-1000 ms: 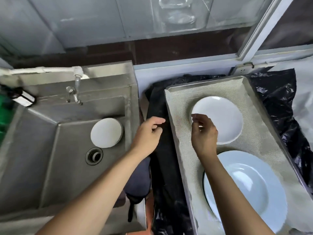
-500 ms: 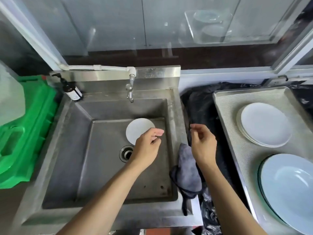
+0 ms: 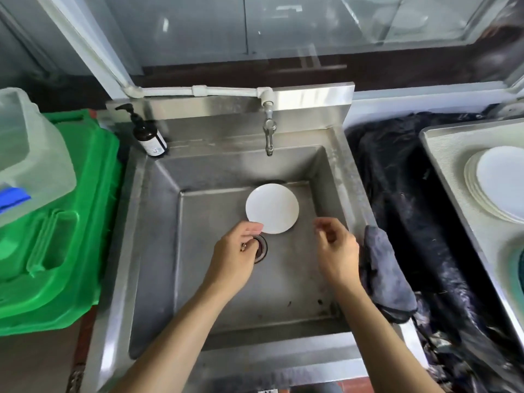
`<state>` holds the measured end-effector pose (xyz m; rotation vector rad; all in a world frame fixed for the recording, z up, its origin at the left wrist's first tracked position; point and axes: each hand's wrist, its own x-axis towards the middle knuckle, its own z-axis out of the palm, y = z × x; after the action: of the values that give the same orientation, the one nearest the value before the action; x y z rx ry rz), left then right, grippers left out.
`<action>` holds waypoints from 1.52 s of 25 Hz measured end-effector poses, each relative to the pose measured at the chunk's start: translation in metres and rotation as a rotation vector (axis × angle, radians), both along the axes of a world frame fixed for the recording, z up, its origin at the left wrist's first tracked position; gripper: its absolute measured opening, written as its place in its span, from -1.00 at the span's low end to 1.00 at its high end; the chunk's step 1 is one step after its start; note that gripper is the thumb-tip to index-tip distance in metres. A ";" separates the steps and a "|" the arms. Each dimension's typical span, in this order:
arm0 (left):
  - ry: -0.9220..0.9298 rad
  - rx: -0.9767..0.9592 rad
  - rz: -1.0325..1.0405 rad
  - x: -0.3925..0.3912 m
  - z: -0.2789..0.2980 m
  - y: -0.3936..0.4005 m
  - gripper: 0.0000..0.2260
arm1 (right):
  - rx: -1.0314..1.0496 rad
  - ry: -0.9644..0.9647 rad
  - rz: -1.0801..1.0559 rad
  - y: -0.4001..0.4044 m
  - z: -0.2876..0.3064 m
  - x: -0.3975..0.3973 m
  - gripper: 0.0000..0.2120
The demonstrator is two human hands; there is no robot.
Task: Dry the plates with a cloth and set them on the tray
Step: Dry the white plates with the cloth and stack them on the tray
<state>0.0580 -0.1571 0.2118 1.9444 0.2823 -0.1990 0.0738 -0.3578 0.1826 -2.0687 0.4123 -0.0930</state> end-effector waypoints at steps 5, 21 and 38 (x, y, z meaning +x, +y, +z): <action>0.045 -0.025 0.072 0.028 -0.074 0.020 -0.68 | 0.005 0.090 0.050 0.010 -0.070 0.031 -0.71; 0.316 -0.008 0.196 0.166 -0.315 0.012 -0.53 | 0.009 0.292 -0.071 0.006 -0.306 0.190 -0.69; 0.336 -0.294 0.326 0.134 -0.272 0.013 -0.55 | 0.046 0.253 -0.197 0.013 -0.267 0.162 -0.74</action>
<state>0.1915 -0.1444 -0.0606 1.5430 0.7431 -0.3328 0.2358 -0.3451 -0.0847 -1.9961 0.7669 0.0618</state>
